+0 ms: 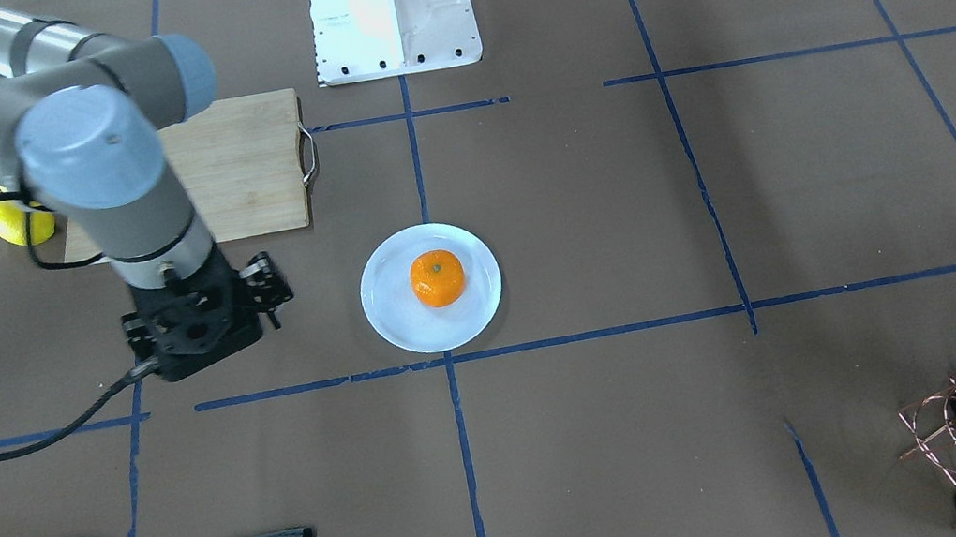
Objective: Pick orange to plate
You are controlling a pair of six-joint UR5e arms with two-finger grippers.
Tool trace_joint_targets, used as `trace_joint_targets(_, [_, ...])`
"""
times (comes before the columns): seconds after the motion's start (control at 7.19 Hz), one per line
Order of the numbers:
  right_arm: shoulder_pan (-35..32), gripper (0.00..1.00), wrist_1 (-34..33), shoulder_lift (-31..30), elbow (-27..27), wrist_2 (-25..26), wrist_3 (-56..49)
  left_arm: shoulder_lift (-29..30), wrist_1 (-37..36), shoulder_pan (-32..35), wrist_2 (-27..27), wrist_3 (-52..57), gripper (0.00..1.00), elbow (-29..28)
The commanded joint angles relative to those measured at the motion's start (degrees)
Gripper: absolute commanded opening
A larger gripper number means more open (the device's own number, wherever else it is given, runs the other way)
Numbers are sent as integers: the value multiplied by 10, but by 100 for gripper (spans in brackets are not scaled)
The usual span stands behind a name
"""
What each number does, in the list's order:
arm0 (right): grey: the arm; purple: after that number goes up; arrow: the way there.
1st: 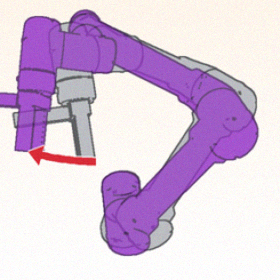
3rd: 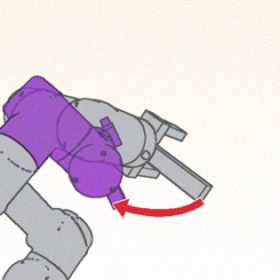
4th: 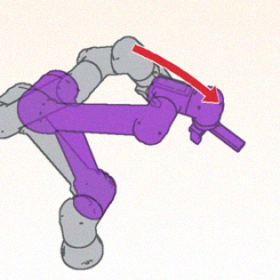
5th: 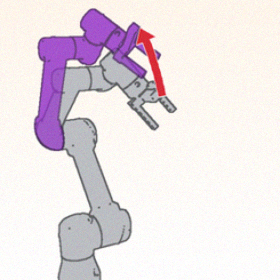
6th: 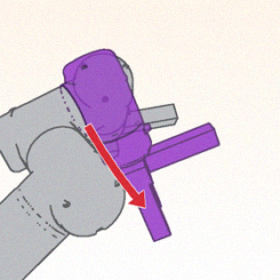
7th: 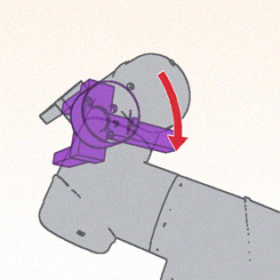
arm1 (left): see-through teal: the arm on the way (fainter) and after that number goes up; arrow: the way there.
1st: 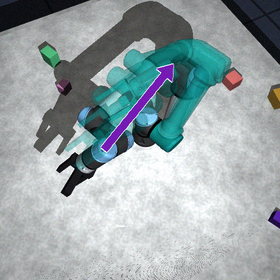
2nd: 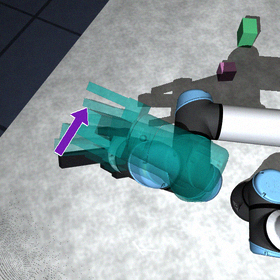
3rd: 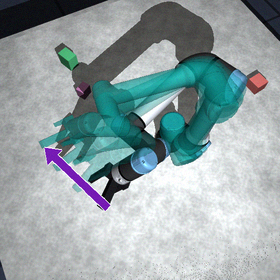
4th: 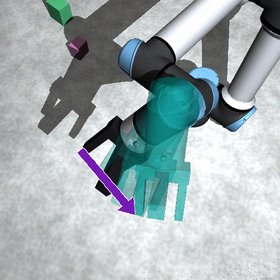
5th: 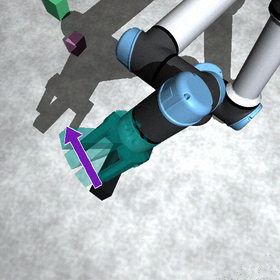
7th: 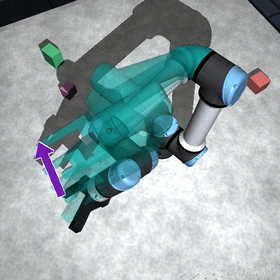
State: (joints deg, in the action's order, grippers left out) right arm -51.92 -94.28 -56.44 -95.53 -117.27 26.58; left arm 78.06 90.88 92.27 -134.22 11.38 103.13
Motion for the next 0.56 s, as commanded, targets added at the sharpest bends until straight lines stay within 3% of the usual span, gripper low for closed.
trace_joint_targets(0.0, [-119, 100, -34, -94, -47, -65, -191, 0, -18, 0, -24, -37, 100, 1])
trace_joint_targets(0.14, [-178, 100, -53, -135, -55, -77, -277, 1, -16, -1, -29, -32, 100, -1])
trace_joint_targets(0.42, [-272, 100, -52, -228, -55, -85, -304, 1, -16, -1, -34, -32, 100, 2])
